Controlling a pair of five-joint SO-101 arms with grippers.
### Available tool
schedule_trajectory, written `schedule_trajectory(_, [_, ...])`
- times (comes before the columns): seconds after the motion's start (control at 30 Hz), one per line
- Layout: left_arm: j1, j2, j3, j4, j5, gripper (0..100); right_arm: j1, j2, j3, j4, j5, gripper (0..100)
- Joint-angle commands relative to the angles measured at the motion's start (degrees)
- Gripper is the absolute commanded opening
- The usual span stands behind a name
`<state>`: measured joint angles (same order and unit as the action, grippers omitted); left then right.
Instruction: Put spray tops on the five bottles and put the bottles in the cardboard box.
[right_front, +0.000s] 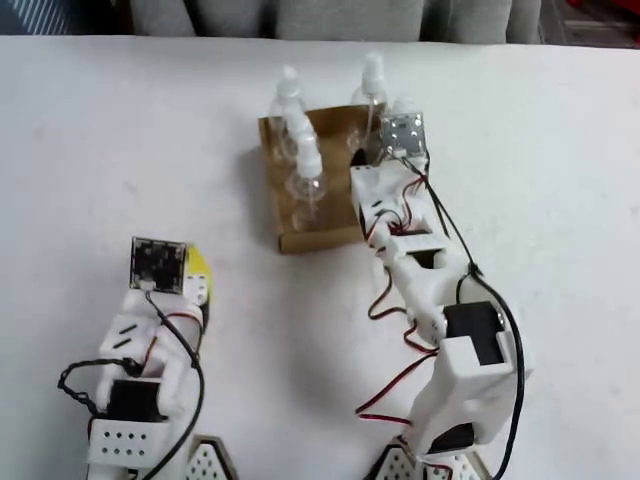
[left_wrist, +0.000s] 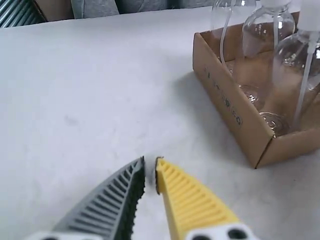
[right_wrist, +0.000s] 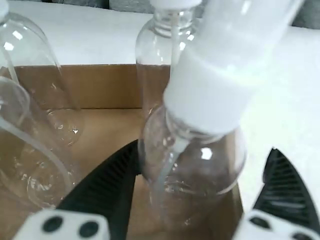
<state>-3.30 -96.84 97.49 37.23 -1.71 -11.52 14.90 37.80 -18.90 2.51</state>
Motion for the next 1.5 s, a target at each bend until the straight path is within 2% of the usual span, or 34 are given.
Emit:
schedule_trajectory(0.0, [-0.6, -0.3, -0.2, -2.0, -0.5, 6, -0.1, -2.8, -0.2, -0.2, 0.8, 31.0])
schedule_trajectory(0.77, [-0.6, -0.3, -0.2, -2.0, -0.5, 6, -0.1, -5.5, 2.3, -0.6, 1.1, 30.9])
schedule_trajectory(0.9, [-0.6, -0.3, -0.2, -2.0, -0.5, 6, -0.2, -3.2, 2.3, -3.0, 10.5, 30.8])
schedule_trajectory(1.03, [-0.6, -0.3, -0.2, -2.0, -0.5, 6, -0.2, -0.9, 2.5, -9.2, 10.8, 30.8])
schedule_trajectory(1.3, [-0.6, -0.3, -0.2, -2.0, -0.5, 6, 0.3, -0.6, 2.6, -10.1, 11.4, 30.8])
schedule_trajectory(1.47, [-0.6, -0.3, -0.2, -2.0, -0.5, 6, -0.2, -0.6, 4.7, -11.8, 18.2, 30.8])
